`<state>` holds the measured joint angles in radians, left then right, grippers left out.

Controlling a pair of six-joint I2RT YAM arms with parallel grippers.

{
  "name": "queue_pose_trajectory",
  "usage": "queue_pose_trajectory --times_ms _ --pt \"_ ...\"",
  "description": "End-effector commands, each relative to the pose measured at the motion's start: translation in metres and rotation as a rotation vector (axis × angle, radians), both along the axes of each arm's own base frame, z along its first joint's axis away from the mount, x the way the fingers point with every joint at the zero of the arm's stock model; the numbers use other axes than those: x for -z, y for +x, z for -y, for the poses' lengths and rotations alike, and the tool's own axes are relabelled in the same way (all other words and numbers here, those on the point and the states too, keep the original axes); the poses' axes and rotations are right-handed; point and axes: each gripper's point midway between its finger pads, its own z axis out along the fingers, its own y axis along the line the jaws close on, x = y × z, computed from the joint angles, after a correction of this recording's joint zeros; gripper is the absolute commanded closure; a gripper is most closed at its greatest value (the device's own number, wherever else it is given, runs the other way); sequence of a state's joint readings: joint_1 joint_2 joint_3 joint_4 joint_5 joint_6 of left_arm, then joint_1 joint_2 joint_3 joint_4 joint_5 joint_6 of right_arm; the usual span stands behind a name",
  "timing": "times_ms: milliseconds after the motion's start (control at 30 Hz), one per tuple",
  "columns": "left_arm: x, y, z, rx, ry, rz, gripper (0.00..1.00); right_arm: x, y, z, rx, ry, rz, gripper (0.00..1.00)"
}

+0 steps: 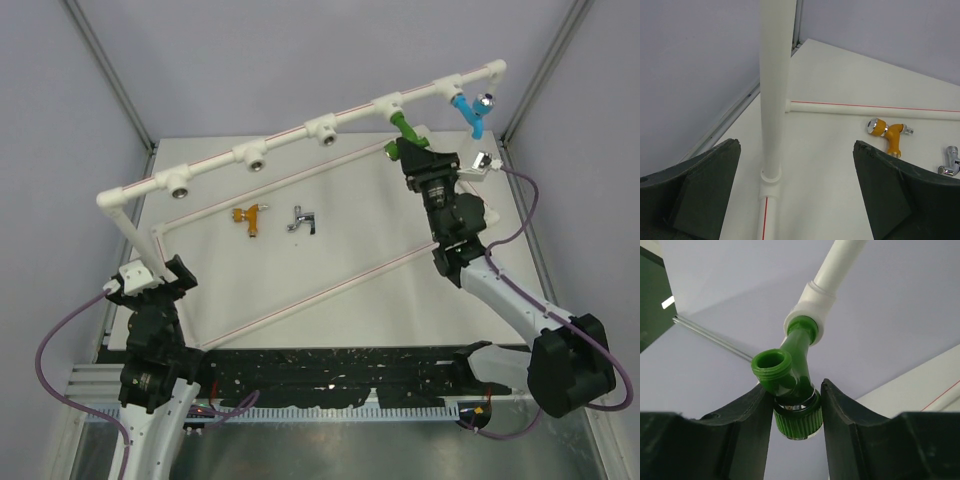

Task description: Install the water faucets

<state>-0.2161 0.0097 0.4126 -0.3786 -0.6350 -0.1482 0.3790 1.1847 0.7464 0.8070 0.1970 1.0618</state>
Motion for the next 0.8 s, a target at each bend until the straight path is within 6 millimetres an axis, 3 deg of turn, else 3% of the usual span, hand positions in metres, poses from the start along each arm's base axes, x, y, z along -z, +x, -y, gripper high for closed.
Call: queue_pose_trajectory --times_ms 0,33,100,133,233,333,400,500,567,767 --pt "-0.032 -0.024 -0.004 0.008 -0.042 0.198 0.0 -0.085 -0.039 0.042 0.063 0.253 0.26 0.48" --pt "-0.031 -0.023 -0.004 0.007 -0.041 0.196 0.0 -0.084 -0.044 0.046 0.099 0.195 0.275 0.38" --pt "-0.031 -0.023 -0.004 0.008 -0.041 0.19 0.0 -0.076 -0.049 0.052 0.153 0.094 0.278 0.27" --pt "-0.029 -0.022 -0.004 0.006 -0.04 0.186 0.0 -0.062 -0.048 0.055 0.19 0.02 0.263 0.26" --pt "-0.03 -0.021 -0.003 0.011 -0.038 0.18 0.0 -0.056 -0.061 0.069 0.265 -0.1 0.294 0.22" --pt "-0.027 -0.019 -0.002 0.014 -0.035 0.168 0.0 -0.046 -0.063 0.073 0.383 -0.495 0.31 0.18" --pt "-0.028 -0.019 -0.002 0.015 -0.035 0.168 0.0 -0.056 -0.071 0.072 0.449 -0.833 0.369 0.13" --pt "-0.028 -0.018 0.0 0.023 -0.036 0.169 0.0 -0.075 -0.084 0.062 0.469 -1.184 0.493 0.11" --pt "-0.029 -0.019 0.0 0.024 -0.036 0.172 0.0 -0.074 -0.081 0.066 0.543 -1.479 0.543 0.11" --pt "-0.029 -0.019 0.0 0.029 -0.035 0.173 0.0 -0.061 -0.068 0.056 0.544 -2.018 0.673 0.11"
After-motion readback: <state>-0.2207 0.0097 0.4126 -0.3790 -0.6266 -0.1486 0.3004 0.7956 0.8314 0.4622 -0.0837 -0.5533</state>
